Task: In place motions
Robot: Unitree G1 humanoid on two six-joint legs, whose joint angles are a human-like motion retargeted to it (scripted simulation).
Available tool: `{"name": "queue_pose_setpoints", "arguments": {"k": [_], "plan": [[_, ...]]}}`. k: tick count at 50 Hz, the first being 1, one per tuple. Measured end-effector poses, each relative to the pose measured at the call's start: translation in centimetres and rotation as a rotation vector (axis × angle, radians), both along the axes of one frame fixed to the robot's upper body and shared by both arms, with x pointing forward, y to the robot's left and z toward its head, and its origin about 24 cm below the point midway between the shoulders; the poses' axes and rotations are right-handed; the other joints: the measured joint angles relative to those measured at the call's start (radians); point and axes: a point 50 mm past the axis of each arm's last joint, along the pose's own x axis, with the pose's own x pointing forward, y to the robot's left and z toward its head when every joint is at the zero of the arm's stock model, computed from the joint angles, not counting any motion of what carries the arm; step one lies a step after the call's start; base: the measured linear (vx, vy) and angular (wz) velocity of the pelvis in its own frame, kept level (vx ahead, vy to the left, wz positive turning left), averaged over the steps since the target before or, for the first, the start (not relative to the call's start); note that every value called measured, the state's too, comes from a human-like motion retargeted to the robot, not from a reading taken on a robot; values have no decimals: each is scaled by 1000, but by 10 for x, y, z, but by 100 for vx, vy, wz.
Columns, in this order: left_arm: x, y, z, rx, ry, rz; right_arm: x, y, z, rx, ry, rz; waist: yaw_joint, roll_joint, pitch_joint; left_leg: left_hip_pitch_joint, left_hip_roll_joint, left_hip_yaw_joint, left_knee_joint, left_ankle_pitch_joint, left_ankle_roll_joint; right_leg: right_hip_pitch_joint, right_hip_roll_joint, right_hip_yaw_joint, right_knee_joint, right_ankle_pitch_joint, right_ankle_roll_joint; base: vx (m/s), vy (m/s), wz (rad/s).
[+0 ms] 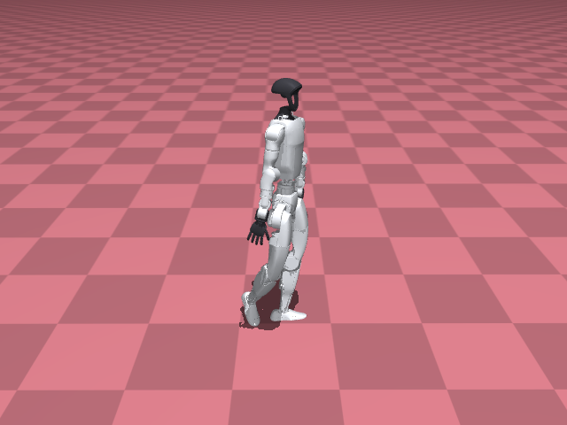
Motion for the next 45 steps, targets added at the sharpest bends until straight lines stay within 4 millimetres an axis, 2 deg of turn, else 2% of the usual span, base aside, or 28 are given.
{"name": "queue_pose_setpoints", "arguments": {"k": [7, 12, 15, 17, 18, 19, 20, 22, 23, 27, 32, 36, 45], "plan": [[13, 5, 0, -3, -44, -142, 18, 0, -2, 3, -54, 23, 9, 14, 40, -15, 14, -62, -28, 44, -1, -168, -22, 175, 14, -40, -22, 2, -5, 97], [6, 9, 1, -4, -3, -182, 31, 4, -4, 22, -91, 36, 4, -4, 60, -16, -14, -92, -69, 82, -21, -296, 24, 389, -81, -84, 9, 0, -8, 79], [-4, 9, 2, 2, 33, -171, 32, 8, -5, 35, -101, 44, -8, -25, 71, 3, -41, -99, -101, 95, -43, -322, 41, 486, -232, -116, 26, 4, -10, 106], [-11, 10, 2, 8, 53, -160, 30, 9, -5, 37, -96, 52, -25, -38, 76, 23, -62, -105, -116, 96, -52, -311, 39, 473, -341, -92, 22, 8, -10, 125], [-14, 11, 2, 12, 63, -153, 28, 10, -5, 38, -92, 58, -41, -48, 79, 36, -76, -116, -125, 97, -54, -300, 35, 438, -397, -27, -2, 12, -8, 128], [-19, 12, 3, 14, 76, -147, 26, 11, -5, 40, -81, 66, -46, -60, 76, 45, -88, -123, -130, 96, -53, -288, 37, 452, -426, -18, -4, 16, -6, 111], [-24, 13, 3, 15, 90, -142, 22, 11, -5, 42, -67, 75, -47, -72, 70, 51, -99, -128, -132, 95, -50, -274, 41, 491, -442, -36, 5, 20, -5, 70], [-32, 13, 4, 7, 122, -153, 13, 12, -4, 50, -26, 70, -14, -81, 50, 45, -110, -152, -128, 91, -30, -254, -10, 339, -462, -6, 30, 16, -4, 38], [-35, 11, 4, 6, 134, -155, 11, 11, -4, 50, -14, 62, 5, -79, 45, 41, -110, -165, -124, 89, -21, -244, -14, 334, -475, 4, 47, 6, -4, 16], [-41, 6, 4, 13, 128, -103, 19, 9, -4, 33, -44, 59, 58, -82, 46, 53, -108, -169, -119, 76, -5, -217, 5, 339, -519, 23, 38, 1, -4, -7], [-51, 3, 5, -20, 154, -124, 30, 8, -5, 52, -62, 69, 29, -69, 14, 43, -102, -204, -114, 70, -7, -202, 15, 300, -523, 6, 31, 6, -6, 33], [-43, 3, 4, 4, 140, -144, 36, 8, -5, 59, -98, 40, 38, -72, 13, 43, -102, -219, -107, 67, -9, -188, 13, 274, -518, -5, 27, 0, -7, 31], [-17, 0, 0, -14, 40, -181, 31, 7, -5, 56, -68, 57, 51, -62, -6, 34, -92, -243, -111, 66, -28, -179, 26, 244, -527, -11, 19, 0, -4, 10]]}}
